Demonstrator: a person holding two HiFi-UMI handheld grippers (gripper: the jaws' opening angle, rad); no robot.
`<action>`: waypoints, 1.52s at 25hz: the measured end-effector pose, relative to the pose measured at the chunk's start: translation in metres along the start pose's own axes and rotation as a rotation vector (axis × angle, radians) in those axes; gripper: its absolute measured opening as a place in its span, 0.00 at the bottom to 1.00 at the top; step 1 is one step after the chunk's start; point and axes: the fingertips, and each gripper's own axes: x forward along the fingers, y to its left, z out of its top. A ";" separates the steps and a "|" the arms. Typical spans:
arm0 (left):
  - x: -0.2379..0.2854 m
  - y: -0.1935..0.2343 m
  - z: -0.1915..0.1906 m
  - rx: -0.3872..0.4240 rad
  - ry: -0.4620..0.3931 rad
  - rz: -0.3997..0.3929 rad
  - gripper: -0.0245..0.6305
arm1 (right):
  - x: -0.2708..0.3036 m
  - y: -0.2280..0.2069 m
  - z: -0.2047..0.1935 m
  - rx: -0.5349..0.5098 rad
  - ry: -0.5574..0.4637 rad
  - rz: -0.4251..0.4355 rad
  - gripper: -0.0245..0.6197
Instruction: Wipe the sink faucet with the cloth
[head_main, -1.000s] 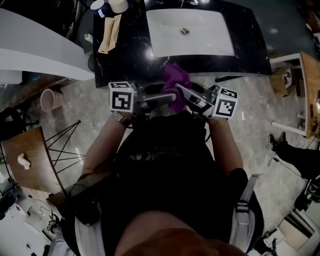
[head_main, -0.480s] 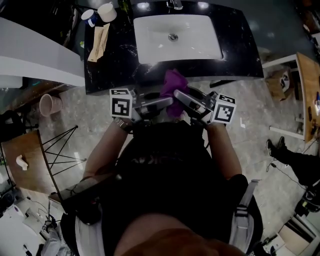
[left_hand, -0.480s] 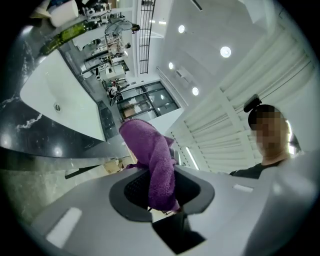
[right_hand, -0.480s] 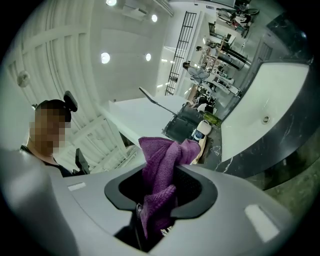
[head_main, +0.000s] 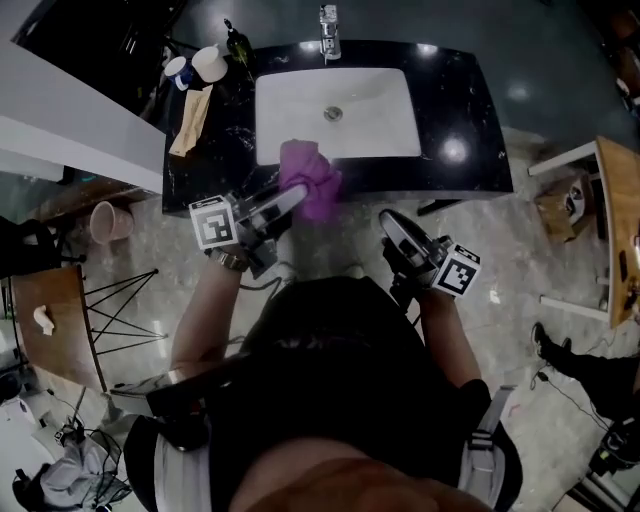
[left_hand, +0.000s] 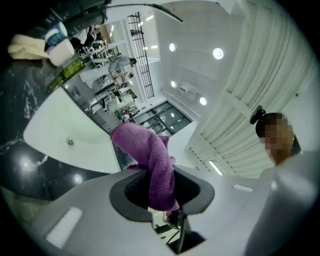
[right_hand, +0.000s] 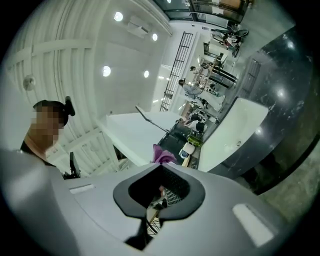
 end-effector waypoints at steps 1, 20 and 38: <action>0.003 0.004 0.008 0.016 -0.022 0.030 0.18 | -0.006 -0.002 -0.001 0.002 0.012 -0.005 0.05; 0.103 0.108 0.244 0.116 -0.249 0.171 0.18 | -0.093 -0.058 0.062 0.008 -0.266 -0.254 0.05; 0.185 0.322 0.326 -0.197 -0.275 0.273 0.18 | -0.054 -0.108 0.080 0.077 -0.394 -0.482 0.05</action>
